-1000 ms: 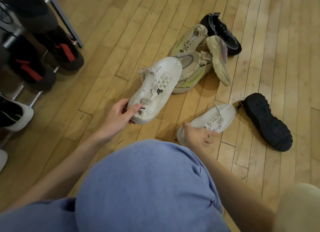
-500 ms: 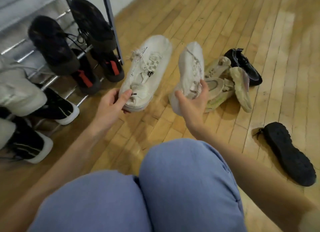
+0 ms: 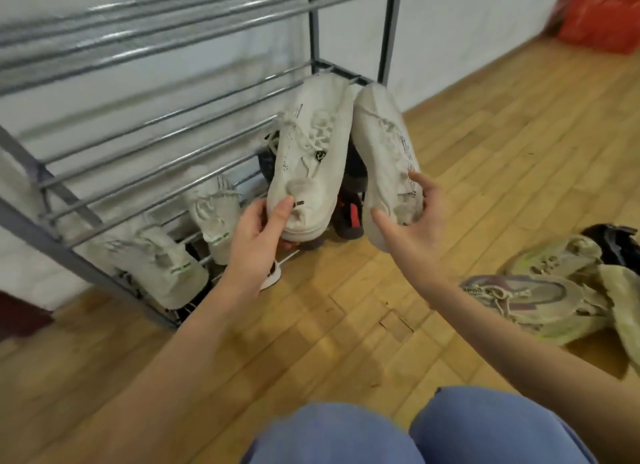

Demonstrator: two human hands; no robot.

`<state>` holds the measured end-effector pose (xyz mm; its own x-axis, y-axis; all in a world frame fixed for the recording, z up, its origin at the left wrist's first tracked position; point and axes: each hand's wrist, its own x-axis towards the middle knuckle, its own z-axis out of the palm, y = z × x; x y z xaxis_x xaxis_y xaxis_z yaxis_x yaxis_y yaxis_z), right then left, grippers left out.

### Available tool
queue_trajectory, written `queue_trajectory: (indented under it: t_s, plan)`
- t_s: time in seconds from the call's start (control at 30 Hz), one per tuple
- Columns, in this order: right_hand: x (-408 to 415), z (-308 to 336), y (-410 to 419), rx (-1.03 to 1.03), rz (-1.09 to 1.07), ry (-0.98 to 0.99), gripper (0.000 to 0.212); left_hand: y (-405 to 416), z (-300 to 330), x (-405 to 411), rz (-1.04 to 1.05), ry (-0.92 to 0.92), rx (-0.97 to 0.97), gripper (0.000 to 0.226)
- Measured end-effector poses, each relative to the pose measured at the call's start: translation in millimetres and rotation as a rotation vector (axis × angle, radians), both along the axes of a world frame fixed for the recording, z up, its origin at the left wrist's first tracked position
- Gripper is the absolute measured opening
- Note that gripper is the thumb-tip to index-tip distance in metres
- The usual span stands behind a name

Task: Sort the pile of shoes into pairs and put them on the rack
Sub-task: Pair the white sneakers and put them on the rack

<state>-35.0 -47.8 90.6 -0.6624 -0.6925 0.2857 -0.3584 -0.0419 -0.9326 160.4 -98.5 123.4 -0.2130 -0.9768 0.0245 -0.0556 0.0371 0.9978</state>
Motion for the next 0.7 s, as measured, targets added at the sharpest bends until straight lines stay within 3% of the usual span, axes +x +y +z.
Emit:
queue_trajectory:
  t_s: [0.07, 0.27, 0.7]
  plan:
    - [2.1, 8.4, -14.1, -0.004, 0.049, 0.015, 0.069, -8.5, 7.6, 3.5, 0.048, 0.003, -0.014, 0.023]
    - [-10.7, 48.3, -66.3, 0.03, 0.144, 0.061, 0.08, -60.5, 43.4, 5.1, 0.137, 0.037, -0.004, 0.041]
    - [-13.4, 98.8, -213.2, 0.215, 0.006, 0.226, 0.076, -145.8, 70.4, -64.7, 0.207, 0.117, 0.123, 0.035]
